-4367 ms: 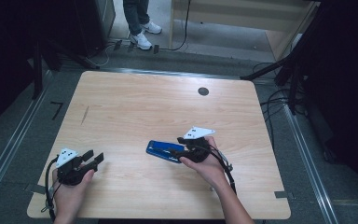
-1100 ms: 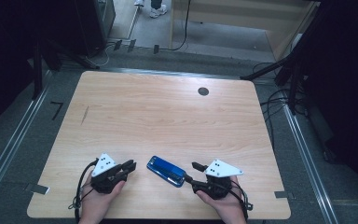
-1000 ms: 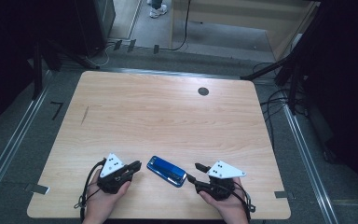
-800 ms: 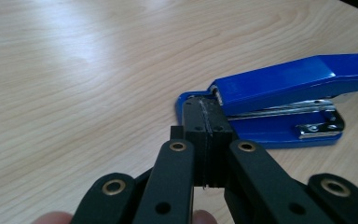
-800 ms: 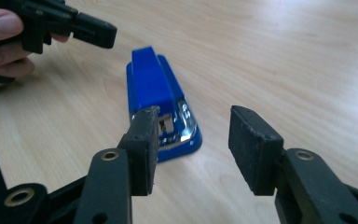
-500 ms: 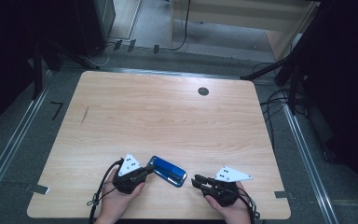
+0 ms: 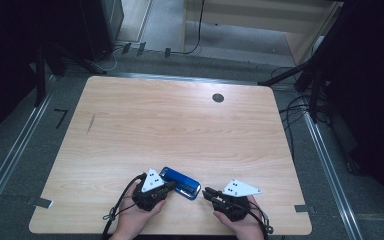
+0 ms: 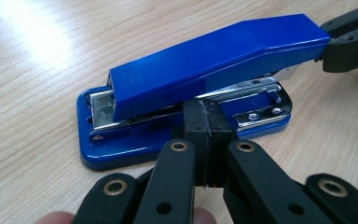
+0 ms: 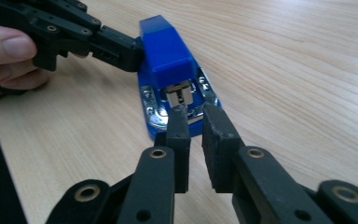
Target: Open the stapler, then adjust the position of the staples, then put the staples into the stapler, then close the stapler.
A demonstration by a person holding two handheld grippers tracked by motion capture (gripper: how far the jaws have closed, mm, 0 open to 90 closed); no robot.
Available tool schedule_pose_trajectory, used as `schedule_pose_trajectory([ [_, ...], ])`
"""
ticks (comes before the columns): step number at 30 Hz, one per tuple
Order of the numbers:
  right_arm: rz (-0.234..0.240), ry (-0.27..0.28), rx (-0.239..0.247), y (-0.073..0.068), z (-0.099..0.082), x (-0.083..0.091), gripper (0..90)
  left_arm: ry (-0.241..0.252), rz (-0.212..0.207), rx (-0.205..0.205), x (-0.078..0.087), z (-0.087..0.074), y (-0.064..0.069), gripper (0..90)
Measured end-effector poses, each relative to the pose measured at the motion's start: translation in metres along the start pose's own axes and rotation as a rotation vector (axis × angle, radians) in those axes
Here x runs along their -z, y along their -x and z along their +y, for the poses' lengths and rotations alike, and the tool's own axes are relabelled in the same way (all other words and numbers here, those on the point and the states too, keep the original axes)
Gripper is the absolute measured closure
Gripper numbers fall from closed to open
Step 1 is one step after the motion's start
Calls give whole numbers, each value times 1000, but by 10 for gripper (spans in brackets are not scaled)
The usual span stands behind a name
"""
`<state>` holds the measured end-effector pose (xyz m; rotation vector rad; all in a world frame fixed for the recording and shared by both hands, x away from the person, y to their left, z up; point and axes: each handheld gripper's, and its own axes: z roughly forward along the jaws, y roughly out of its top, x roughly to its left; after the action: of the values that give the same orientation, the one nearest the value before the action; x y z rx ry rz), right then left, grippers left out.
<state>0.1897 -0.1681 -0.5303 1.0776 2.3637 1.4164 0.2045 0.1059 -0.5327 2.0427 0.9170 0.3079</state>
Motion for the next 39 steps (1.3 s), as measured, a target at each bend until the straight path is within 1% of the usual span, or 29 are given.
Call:
schedule_pose_trajectory([
  [2, -19, -11, -15, 1, -1, -1, 811, -2, 0, -9, 0, 0, 1, 900],
  [5, -30, -22, -8, -1, -2, -3, 809, -12, 4, -13, -1, 0, 2, 900],
  [6, -27, -22, -4, -1, -2, -4, 796, -12, 4, -13, -1, 0, 2, 900],
  [8, -3, -22, -17, -1, -2, -5, 795, -13, 9, -17, -2, 1, 2, 900],
  [9, -3, -22, -17, -1, -2, -5, 795, -14, 8, -18, -2, 1, 2, 900],
  [10, 7, -26, -12, -2, -2, -7, 804, -14, 10, -21, -2, 1, 3, 900],
  [11, 7, -26, -12, -2, -2, -7, 804, -14, 10, -21, -2, 1, 3, 900],
  [12, -10, -29, -11, -3, -1, -8, 822, -12, 10, -26, -2, 1, 3, 900],
  [14, -26, -27, -9, -2, -1, -9, 855, -13, 11, -29, -2, 0, 4, 900],
  [15, -29, -25, -11, -2, -1, -9, 877, -15, 11, -32, -2, 1, 4, 900],
  [16, -29, -25, -11, -2, -1, -9, 877, -15, 11, -32, -2, 1, 4, 900],
  [17, -13, -17, -6, -2, -1, -9, 900, -15, 9, -35, -2, 1, 4, 900],
  [22, -3, -10, -8, -4, 1, -9, 900, -15, 10, -36, -2, 1, 4, 900],
  [24, 15, -17, -10, -5, 2, -10, 900, -13, 13, -38, -2, 0, 4, 900],
  [26, 22, -20, -13, -4, 1, -11, 900, -13, 13, -40, -2, 0, 4, 900],
  [35, 15, -19, -12, -3, 1, -9, 900, -10, 12, -32, -2, 0, 3, 900],
  [36, 13, -26, -24, -2, 1, -10, 900, -11, 13, -32, -2, 0, 3, 900],
  [39, 12, -24, -19, -3, 2, -10, 900, -13, 14, -34, -2, 0, 3, 900],
])
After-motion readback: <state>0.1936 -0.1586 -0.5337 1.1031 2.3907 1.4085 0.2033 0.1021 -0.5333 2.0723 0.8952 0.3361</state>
